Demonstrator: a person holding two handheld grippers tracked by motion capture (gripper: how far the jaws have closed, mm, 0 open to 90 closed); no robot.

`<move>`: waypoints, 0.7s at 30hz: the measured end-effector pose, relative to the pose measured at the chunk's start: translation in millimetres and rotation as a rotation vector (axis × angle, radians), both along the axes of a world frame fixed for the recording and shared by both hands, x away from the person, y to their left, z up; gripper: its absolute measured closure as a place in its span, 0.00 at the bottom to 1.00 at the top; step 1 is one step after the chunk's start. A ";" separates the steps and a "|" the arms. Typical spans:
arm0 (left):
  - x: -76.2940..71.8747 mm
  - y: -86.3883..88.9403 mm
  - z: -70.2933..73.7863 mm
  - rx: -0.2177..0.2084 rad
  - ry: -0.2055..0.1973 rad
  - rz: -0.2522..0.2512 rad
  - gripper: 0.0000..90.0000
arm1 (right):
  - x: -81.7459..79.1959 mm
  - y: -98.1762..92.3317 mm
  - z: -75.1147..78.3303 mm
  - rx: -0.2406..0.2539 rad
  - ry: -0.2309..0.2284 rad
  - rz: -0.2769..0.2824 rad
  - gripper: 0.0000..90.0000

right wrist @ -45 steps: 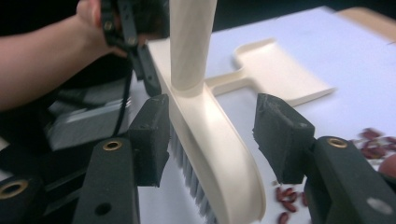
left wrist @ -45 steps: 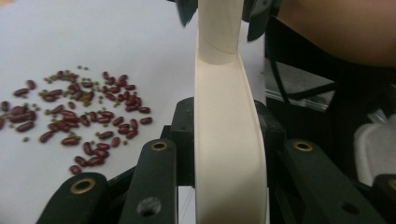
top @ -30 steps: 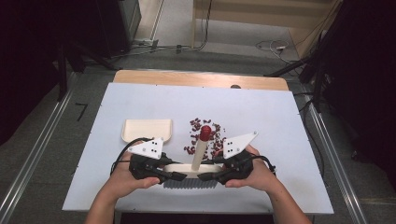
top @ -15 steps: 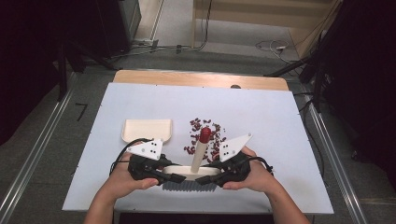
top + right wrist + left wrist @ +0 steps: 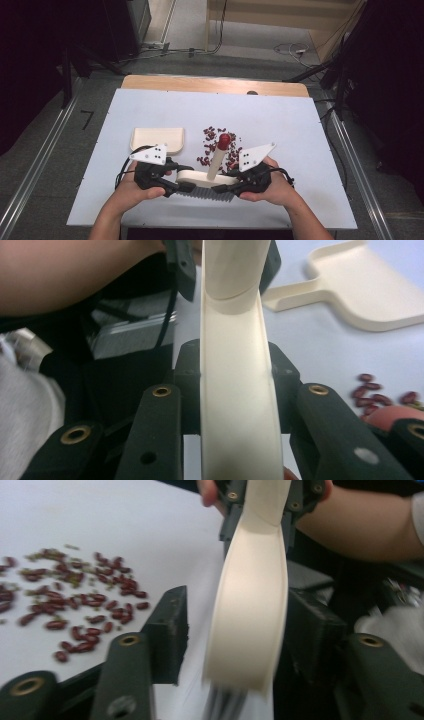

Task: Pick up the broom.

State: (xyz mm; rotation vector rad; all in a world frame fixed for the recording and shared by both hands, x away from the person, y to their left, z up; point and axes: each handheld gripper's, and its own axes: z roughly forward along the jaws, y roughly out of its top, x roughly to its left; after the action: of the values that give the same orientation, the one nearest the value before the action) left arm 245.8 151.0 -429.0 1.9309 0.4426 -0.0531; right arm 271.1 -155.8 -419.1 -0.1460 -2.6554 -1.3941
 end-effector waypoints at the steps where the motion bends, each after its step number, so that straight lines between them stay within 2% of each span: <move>1: 0.7 3.4 -0.6 -0.017 0.002 0.030 0.41 | 2.7 -3.4 1.2 0.007 -0.006 -0.030 0.73; 2: 1.8 7.1 -1.1 -0.024 0.000 0.061 0.33 | 4.9 -6.2 2.2 0.018 -0.015 -0.063 0.73; 3: 2.7 10.5 -2.0 -0.036 0.001 0.088 0.33 | 7.5 -9.3 3.0 0.027 -0.022 -0.094 0.73; 4: 3.5 13.8 -2.7 -0.049 0.005 0.109 0.28 | 14.4 -16.7 4.4 0.047 -0.034 -0.172 0.73; 6: 4.0 18.9 -3.1 -0.067 0.006 0.160 0.22 | 20.8 -24.8 5.2 0.073 -0.035 -0.253 0.73; 7: 3.9 20.3 -3.1 -0.069 0.004 0.171 0.20 | 22.9 -27.8 5.5 0.083 -0.038 -0.290 0.73; 8: 3.5 21.7 -2.7 -0.065 -0.003 0.194 0.20 | 22.9 -27.8 5.5 0.083 -0.038 -0.290 0.73; 9: 3.1 22.7 -2.5 -0.057 -0.002 0.221 0.17 | 25.6 -31.7 6.2 0.088 -0.046 -0.330 0.73; 11: 2.7 23.1 -3.4 -0.041 0.001 0.237 0.02 | 30.6 -39.0 8.1 0.090 -0.068 -0.432 0.73; 12: 2.2 24.0 -4.7 -0.034 -0.001 0.257 0.00 | 32.1 -41.0 8.8 0.087 -0.072 -0.463 0.73; 13: 2.1 24.9 -5.5 -0.036 -0.001 0.266 0.00 | 34.7 -44.2 9.5 0.084 -0.084 -0.523 0.73; 16: 1.9 30.6 -8.5 -0.063 -0.006 0.313 0.00 | 42.0 -50.8 9.2 0.069 -0.091 -0.647 0.73; 21: -0.4 44.0 -10.2 -0.096 -0.023 0.391 0.00 | 56.9 -62.1 3.2 0.048 -0.090 -0.775 0.73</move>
State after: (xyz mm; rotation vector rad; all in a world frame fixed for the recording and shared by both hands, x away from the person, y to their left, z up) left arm 245.4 195.0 -439.2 1.7194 0.7802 0.1984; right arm 328.0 -217.9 -415.9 -1.2387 -2.7458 -1.6595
